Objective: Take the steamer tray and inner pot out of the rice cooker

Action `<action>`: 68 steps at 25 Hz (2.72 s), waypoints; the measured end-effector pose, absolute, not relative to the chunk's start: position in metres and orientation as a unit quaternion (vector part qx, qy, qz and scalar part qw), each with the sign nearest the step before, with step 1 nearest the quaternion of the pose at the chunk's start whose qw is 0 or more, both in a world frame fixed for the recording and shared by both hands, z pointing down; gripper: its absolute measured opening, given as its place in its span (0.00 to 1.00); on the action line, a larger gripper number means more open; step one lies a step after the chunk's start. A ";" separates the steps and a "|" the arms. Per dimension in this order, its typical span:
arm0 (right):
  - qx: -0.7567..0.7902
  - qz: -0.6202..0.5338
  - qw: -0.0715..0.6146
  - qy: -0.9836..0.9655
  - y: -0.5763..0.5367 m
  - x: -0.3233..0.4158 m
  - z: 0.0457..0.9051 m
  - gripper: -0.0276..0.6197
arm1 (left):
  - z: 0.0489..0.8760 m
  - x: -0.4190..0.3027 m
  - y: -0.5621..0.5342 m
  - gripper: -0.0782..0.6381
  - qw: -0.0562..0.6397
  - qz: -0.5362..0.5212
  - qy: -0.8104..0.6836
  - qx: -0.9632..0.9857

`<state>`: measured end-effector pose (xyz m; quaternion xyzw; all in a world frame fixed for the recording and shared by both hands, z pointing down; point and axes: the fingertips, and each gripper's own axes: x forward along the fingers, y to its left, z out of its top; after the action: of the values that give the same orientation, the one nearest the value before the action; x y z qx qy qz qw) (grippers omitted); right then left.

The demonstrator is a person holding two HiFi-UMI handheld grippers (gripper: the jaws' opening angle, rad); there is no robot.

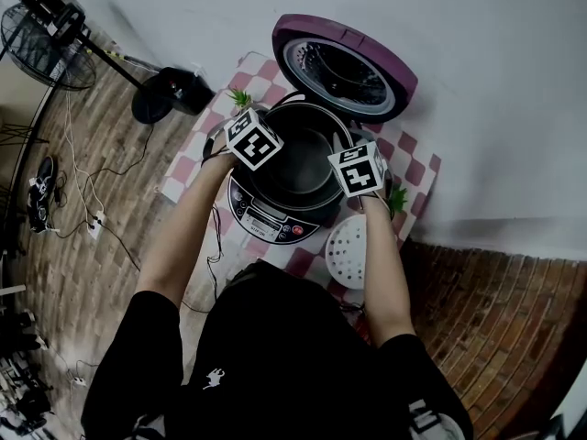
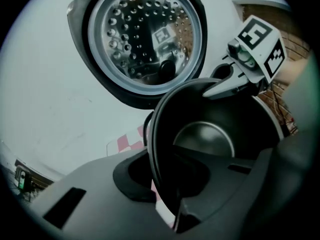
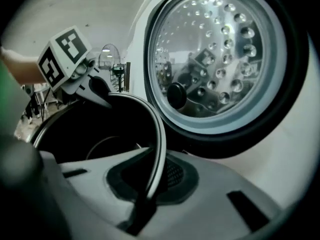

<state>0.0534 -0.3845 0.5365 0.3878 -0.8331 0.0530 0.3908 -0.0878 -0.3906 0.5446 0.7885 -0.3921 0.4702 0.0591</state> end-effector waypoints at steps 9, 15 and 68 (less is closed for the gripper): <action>0.394 0.056 0.345 -0.850 -0.379 0.051 0.508 0.05 | 0.514 -0.090 -0.378 0.14 0.067 0.441 -0.413 0.794; 0.393 0.038 0.330 -0.857 -0.373 0.048 0.489 0.05 | 0.496 -0.092 -0.368 0.12 0.078 0.419 -0.432 0.795; 0.375 -0.077 0.261 -0.886 -0.308 -0.237 0.390 0.05 | 0.393 -0.375 -0.287 0.12 0.005 0.353 -0.524 0.775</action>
<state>-0.2367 -0.3076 0.3895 0.3746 -0.8864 -0.0775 0.2608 -0.3745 -0.2869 0.3928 0.7752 -0.5235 0.3534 0.0049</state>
